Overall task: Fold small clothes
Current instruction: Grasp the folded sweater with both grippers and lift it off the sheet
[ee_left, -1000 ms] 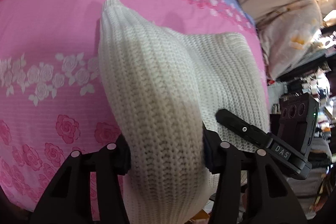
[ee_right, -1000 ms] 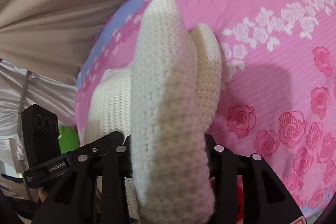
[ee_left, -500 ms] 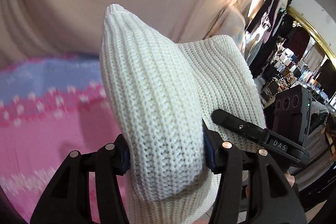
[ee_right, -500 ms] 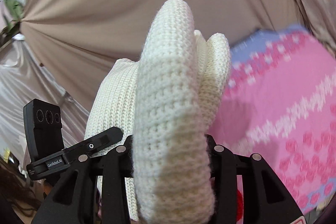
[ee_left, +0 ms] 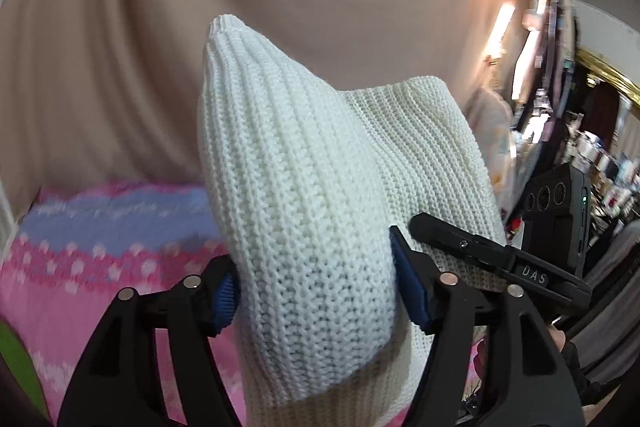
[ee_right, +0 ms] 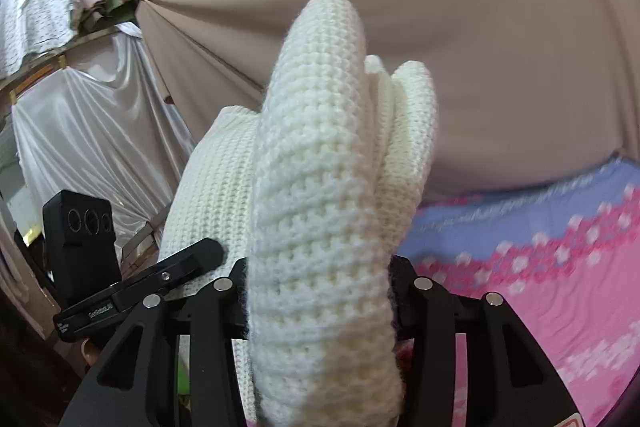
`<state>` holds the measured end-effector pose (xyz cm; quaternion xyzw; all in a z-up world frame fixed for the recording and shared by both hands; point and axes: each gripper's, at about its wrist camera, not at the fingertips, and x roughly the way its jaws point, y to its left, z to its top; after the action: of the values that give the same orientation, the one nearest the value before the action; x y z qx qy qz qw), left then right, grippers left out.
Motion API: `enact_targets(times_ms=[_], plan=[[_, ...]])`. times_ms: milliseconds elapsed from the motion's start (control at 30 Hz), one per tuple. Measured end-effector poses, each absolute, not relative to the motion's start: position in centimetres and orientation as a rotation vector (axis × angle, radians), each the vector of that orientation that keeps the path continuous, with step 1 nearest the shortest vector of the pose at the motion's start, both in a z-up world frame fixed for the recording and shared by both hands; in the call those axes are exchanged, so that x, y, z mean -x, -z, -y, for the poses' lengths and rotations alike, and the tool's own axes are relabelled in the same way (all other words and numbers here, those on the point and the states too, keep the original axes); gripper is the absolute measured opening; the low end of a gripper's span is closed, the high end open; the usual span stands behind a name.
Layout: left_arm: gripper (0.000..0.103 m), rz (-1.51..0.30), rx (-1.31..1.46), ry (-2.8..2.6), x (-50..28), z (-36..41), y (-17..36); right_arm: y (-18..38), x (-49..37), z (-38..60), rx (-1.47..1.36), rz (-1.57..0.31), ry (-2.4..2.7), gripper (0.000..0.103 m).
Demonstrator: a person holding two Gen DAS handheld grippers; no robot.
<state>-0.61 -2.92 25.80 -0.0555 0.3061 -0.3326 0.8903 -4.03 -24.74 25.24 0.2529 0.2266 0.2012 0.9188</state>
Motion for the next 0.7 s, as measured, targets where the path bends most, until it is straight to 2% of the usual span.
enact_targets(times_ms=[33, 100, 167, 200, 233, 267, 367, 433, 533, 600, 700], plan=[[0.072, -0.678, 0.121, 0.667, 0.3, 2.3, -23.8, -23.1, 2.8, 24.2, -0.525, -0.505, -0.413, 0.055], [0.08, -0.774, 0.15, 0.604, -1.0, 1.1, -18.4, -17.3, 0.7, 23.5, -0.525, -0.61, -0.378, 0.061], [0.08, -0.94, 0.17, 0.475, -2.2, -0.8, -10.2, -10.1, -0.1, 23.3, -0.532, -0.746, -0.293, 0.062], [0.076, -1.028, 0.179, 0.409, -2.3, -1.6, -6.5, -6.7, 0.0, 23.7, -0.544, -0.817, -0.242, 0.062], [0.072, -1.095, 0.184, 0.34, -2.1, -2.5, -3.9, -3.7, 0.6, 24.1, -0.562, -0.888, -0.201, 0.06], [0.072, -1.133, 0.2, 0.312, -1.8, -3.7, -2.3, -0.3, 1.8, 24.7, -0.608, -0.979, -0.142, 0.058], [0.073, -1.165, 0.26, 0.303, -0.2, -6.9, -0.2, 2.2, 4.9, 25.2, -0.649, -1.036, -0.119, 0.057], [0.08, -1.141, 0.275, 0.311, -0.4, -6.7, -0.5, 1.8, 5.0, 24.6, -0.613, -1.045, -0.13, 0.059], [0.085, -1.094, 0.236, 0.307, -1.6, -5.3, -1.0, 1.6, 2.8, 23.7, -0.595, -1.059, -0.149, 0.07], [0.085, -1.088, 0.239, 0.297, -2.9, -4.3, -0.3, 2.4, 0.8, 23.3, -0.603, -1.078, -0.152, 0.072], [0.083, -1.169, 0.317, 0.295, -5.3, -3.6, 2.1, 5.6, -2.2, 22.1, -0.621, -1.169, -0.161, 0.073]])
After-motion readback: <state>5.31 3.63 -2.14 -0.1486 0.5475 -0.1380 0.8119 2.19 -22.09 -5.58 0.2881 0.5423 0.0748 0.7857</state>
